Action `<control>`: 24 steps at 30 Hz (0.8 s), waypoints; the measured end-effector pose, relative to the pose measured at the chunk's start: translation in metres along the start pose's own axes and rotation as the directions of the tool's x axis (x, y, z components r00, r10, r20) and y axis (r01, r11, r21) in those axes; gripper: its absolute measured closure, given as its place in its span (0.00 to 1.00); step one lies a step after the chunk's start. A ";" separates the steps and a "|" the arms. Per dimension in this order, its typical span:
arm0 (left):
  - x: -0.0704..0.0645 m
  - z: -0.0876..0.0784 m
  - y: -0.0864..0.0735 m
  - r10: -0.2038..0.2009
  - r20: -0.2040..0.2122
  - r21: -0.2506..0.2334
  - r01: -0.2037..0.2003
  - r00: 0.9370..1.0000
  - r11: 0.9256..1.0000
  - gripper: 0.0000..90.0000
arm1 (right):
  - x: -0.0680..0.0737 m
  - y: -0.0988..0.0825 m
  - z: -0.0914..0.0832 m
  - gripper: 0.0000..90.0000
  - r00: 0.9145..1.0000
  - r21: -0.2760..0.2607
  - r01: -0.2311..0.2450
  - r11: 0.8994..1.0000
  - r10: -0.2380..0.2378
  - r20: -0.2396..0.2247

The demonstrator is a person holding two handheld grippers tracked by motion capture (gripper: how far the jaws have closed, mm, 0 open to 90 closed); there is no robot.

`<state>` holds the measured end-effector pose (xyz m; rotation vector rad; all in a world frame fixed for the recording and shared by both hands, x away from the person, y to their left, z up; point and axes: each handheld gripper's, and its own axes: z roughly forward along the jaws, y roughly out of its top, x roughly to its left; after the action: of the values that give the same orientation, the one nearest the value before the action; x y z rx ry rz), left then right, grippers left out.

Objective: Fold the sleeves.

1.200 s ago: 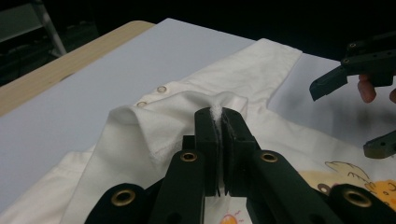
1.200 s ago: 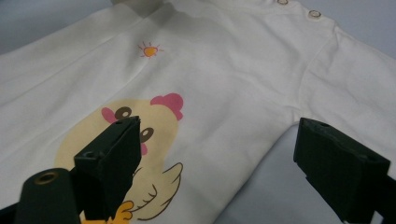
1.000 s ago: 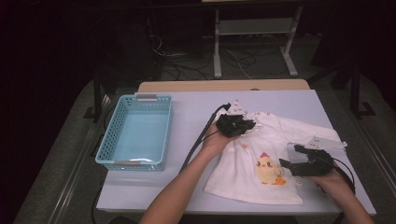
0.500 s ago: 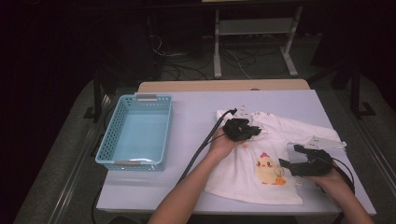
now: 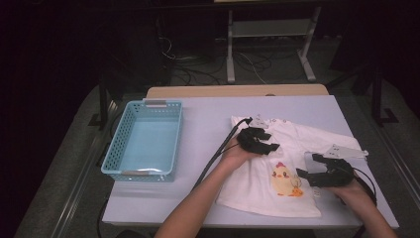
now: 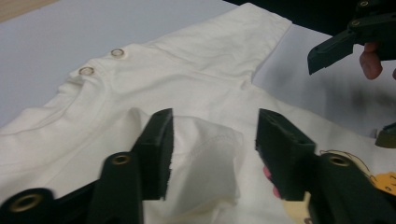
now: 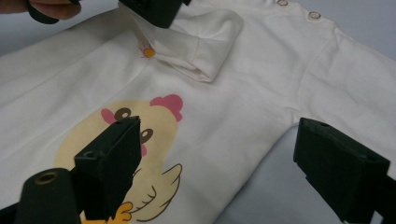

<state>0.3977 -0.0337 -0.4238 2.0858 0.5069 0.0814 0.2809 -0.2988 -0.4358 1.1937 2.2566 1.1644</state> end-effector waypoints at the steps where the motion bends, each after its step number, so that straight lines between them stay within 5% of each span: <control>1: 0.001 -0.003 0.000 -0.008 -0.001 -0.002 0.008 1.000 1.000 0.44 | 0.000 0.000 0.000 0.16 1.000 0.001 0.000 1.000 0.000 0.000; 17: 0.009 -0.053 -0.022 -0.076 -0.074 0.038 0.079 0.994 0.996 0.15 | 0.002 0.008 0.000 0.12 0.999 0.008 -0.044 0.999 0.044 -0.023; 24: 0.007 -0.072 -0.037 -0.096 -0.071 0.038 0.099 0.993 0.994 0.00 | 0.004 0.017 0.004 0.10 0.999 0.018 -0.044 0.999 0.045 -0.030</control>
<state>0.3739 0.0436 -0.4157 2.1008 0.6567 0.0867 0.2896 -0.2879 -0.4249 1.2466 2.2779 1.1901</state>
